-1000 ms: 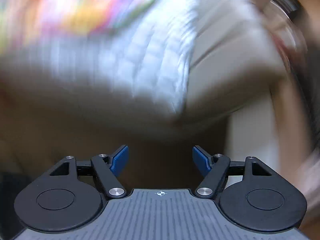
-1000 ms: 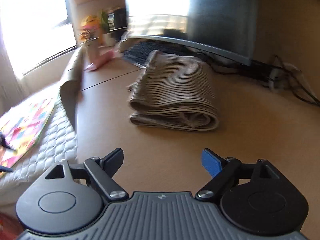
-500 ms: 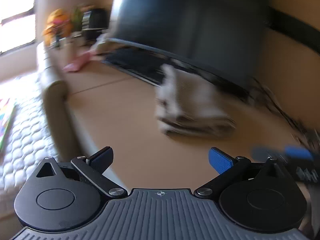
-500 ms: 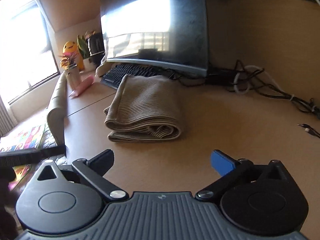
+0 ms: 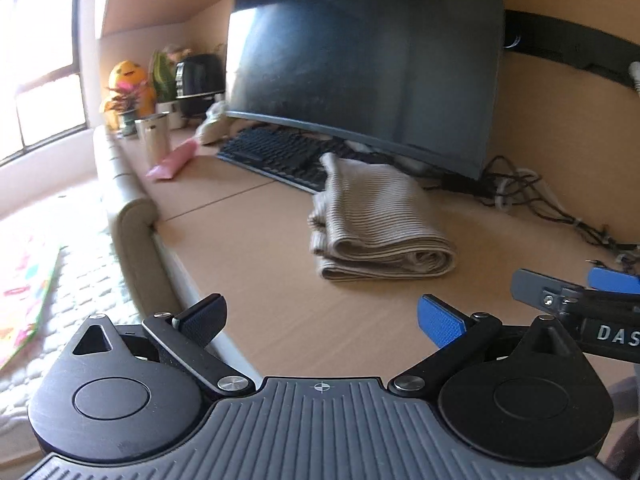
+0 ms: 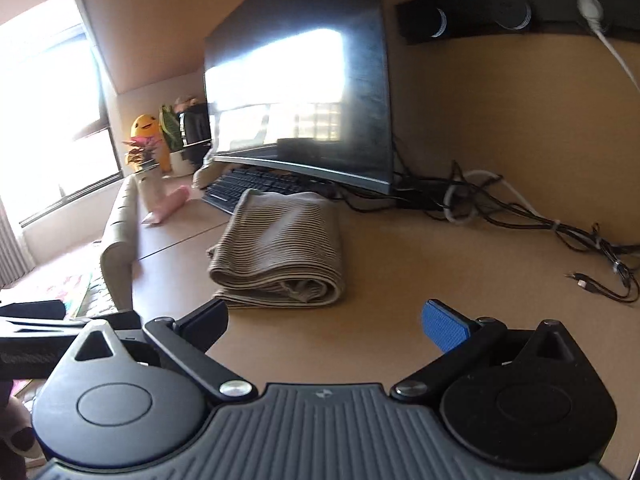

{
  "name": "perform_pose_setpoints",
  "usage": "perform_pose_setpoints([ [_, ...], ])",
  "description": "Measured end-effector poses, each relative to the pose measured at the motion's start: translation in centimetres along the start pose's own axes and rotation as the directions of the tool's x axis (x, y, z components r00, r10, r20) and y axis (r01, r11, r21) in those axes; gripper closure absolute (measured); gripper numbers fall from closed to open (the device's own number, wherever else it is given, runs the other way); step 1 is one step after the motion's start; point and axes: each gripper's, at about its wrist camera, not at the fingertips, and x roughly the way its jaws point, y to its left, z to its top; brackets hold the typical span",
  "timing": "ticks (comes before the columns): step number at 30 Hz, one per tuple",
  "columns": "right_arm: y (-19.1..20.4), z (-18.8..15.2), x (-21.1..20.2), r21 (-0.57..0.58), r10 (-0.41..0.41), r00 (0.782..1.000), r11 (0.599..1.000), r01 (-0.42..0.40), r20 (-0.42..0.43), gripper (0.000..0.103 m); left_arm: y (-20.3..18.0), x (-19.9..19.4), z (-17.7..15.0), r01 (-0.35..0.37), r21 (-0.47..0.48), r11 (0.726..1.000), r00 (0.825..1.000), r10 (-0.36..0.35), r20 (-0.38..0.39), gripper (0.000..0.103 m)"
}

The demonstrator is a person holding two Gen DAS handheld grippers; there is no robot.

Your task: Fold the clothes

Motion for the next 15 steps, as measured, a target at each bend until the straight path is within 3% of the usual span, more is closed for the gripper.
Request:
perform_pose_setpoints([
  [7,0.69,0.12,0.26,-0.035,0.03,0.999,0.999,-0.031,-0.029,0.0,0.39,0.23,0.13,-0.005,-0.021,1.0,1.0,0.005,-0.027,0.0],
  [15,-0.14,-0.23,0.57,-0.023,-0.012,0.999,1.0,0.011,-0.05,0.0,0.23,0.84,-0.16,0.015,-0.031,0.999,0.998,-0.017,-0.064,0.0],
])
